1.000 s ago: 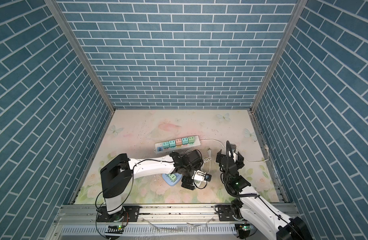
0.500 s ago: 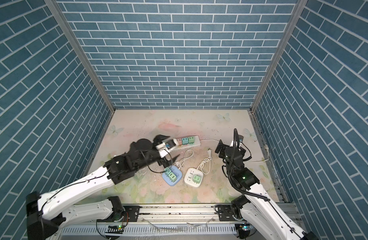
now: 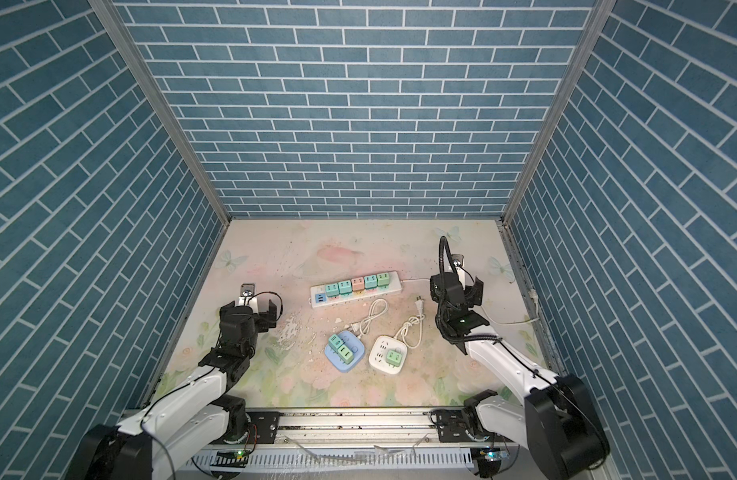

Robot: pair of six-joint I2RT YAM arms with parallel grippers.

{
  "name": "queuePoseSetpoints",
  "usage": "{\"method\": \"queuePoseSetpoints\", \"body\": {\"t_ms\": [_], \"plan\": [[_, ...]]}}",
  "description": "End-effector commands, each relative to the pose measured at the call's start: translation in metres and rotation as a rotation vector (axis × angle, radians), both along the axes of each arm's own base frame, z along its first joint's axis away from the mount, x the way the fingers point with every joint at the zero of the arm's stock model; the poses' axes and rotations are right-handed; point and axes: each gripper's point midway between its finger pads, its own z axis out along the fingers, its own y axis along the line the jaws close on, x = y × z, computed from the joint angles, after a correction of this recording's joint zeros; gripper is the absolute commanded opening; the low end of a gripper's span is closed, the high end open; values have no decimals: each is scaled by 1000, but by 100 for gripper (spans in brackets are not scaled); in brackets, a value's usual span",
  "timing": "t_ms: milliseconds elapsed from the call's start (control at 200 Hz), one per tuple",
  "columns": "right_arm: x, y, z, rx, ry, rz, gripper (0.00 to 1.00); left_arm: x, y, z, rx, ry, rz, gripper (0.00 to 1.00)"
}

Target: Insert the plug

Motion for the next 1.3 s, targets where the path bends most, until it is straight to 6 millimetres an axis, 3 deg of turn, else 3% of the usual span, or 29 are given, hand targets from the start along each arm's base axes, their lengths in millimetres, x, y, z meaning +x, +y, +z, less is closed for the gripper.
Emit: {"method": "queuePoseSetpoints", "body": {"t_ms": [0, 70, 170, 205, 370, 450, 515, 560, 685, 770, 795, 915, 1295], "plan": [[3, -34, 14, -176, -69, -137, 98, 20, -3, 24, -28, -127, -21, 100], [7, -32, 0, -133, -77, -86, 99, 23, 0, 24, -37, -128, -13, 100], [14, -45, -23, -95, -78, -96, 98, 28, 15, 20, -80, -108, 37, 100], [16, -50, -22, -111, -87, -125, 98, 30, 17, 21, -91, -134, 36, 100], [17, -41, -16, -50, -201, -23, 98, 36, 16, 30, -83, -256, 3, 100], [21, -41, -16, -34, -210, 4, 98, 48, 6, 24, -76, -222, -53, 100], [26, -39, -29, -21, -201, 55, 98, 56, -2, 13, -76, -221, -96, 100], [28, -46, -25, -39, -246, 14, 98, 60, -5, 2, -68, -220, -116, 99], [33, -66, -37, 119, -191, 3, 99, 63, -5, -2, -74, -190, -122, 100], [41, -68, -61, 181, -118, 46, 98, 69, -4, -7, -76, -145, -107, 99], [44, -68, -52, 165, -166, 47, 98, 72, -3, -7, -75, -130, -102, 99], [40, -69, -56, 184, -130, 34, 98, 84, 7, -12, -82, -69, -37, 100], [41, -49, -54, 170, -146, 146, 99, 84, 10, -11, -96, -73, -32, 100]]}}
